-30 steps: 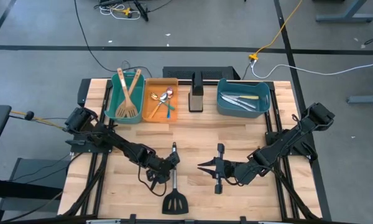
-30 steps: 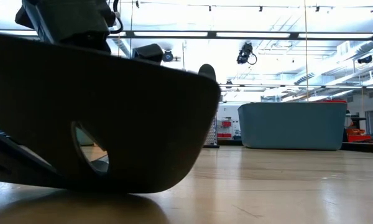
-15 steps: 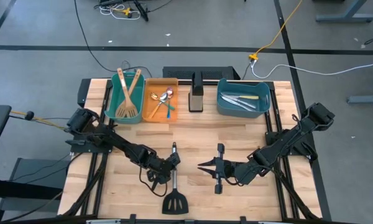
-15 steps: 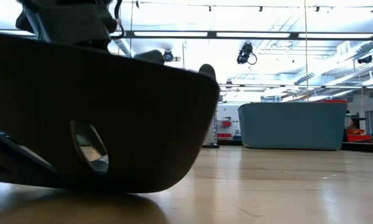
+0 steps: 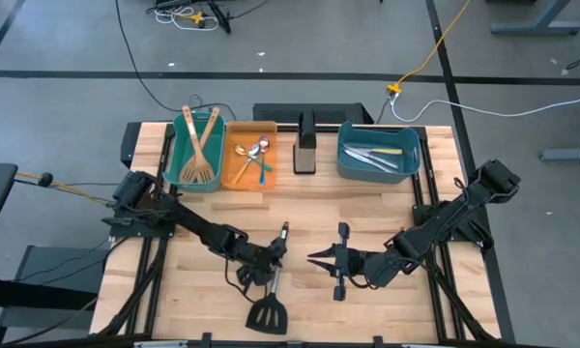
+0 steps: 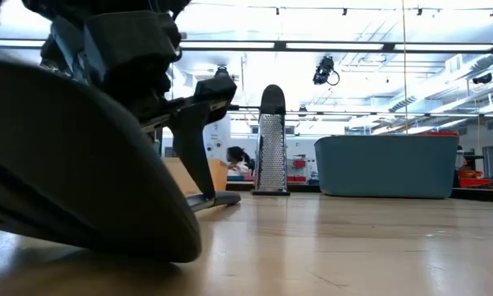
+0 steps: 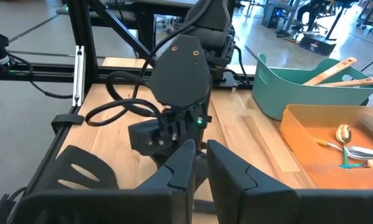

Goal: Pick & Place Kitchen Items
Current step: Put the black spatula into the green bin

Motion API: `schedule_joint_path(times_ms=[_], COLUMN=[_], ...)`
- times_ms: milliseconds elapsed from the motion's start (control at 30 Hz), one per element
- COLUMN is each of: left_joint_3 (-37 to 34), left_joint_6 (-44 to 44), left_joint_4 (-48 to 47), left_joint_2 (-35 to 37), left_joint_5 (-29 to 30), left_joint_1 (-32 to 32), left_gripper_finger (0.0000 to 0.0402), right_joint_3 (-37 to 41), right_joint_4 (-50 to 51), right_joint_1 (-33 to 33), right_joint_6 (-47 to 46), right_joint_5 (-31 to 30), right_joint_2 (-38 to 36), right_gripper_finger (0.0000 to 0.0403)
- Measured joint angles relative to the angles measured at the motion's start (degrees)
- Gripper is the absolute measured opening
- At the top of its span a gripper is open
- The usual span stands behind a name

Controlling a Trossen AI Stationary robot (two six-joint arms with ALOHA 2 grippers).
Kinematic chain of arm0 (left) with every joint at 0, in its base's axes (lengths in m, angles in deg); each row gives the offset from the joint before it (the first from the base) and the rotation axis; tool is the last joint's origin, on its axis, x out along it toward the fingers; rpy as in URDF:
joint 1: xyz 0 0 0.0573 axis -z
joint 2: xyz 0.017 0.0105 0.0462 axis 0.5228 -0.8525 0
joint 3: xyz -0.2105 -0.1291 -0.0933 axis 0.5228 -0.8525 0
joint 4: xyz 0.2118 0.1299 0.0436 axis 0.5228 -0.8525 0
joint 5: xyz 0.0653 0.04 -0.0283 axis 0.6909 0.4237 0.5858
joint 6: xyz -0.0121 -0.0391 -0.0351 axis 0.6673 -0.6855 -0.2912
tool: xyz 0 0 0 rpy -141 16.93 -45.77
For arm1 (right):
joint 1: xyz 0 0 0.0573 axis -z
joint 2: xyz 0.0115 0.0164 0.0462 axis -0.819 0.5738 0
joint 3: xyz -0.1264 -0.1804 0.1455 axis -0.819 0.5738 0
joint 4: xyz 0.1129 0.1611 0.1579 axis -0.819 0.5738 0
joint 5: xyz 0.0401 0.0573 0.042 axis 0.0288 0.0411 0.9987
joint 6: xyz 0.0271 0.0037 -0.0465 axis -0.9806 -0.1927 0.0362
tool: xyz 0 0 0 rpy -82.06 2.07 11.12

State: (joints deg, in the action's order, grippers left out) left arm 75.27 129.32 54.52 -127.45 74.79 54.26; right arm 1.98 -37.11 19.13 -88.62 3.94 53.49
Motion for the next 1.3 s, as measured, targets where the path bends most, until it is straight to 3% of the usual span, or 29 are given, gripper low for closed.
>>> schedule_joint_path(times_ms=[200, 400, 633, 733, 967, 1300], left_joint_3=[0.02, 0.04, 0.04, -0.03, -0.11, -0.18], left_joint_6=[-0.66, 0.98, -7.06, -10.01, -7.92, 6.82], left_joint_4=[-1.10, -1.45, -1.55, -0.87, -0.56, 0.50], left_joint_2=[-0.02, 0.11, 0.38, 0.38, 0.32, -0.14], left_joint_5=[-1.03, -0.44, -0.54, -1.26, -1.36, 1.86], left_joint_1=[-0.97, -1.04, -1.15, -1.20, -0.94, 1.64], left_gripper_finger=[0.0149, 0.0090, 0.0005, 0.0012, 0.0072, 0.0123], right_joint_3=[0.00, 0.00, 0.00, 0.00, 0.00, 0.00], right_joint_4=[0.04, 0.26, 0.31, 0.31, 0.64, 0.79], right_joint_1=[0.08, 0.21, 0.21, 0.21, 0.28, 0.32], right_joint_6=[0.00, 0.02, 0.02, 0.02, 0.00, 0.02], right_joint_5=[0.12, 0.18, 0.38, 0.36, 1.50, 1.85], right_joint_2=[0.00, 0.00, 0.00, 0.00, 0.00, 0.00], right_gripper_finger=[0.0049, 0.0049, 0.0049, 0.0049, 0.0049, 0.0049])
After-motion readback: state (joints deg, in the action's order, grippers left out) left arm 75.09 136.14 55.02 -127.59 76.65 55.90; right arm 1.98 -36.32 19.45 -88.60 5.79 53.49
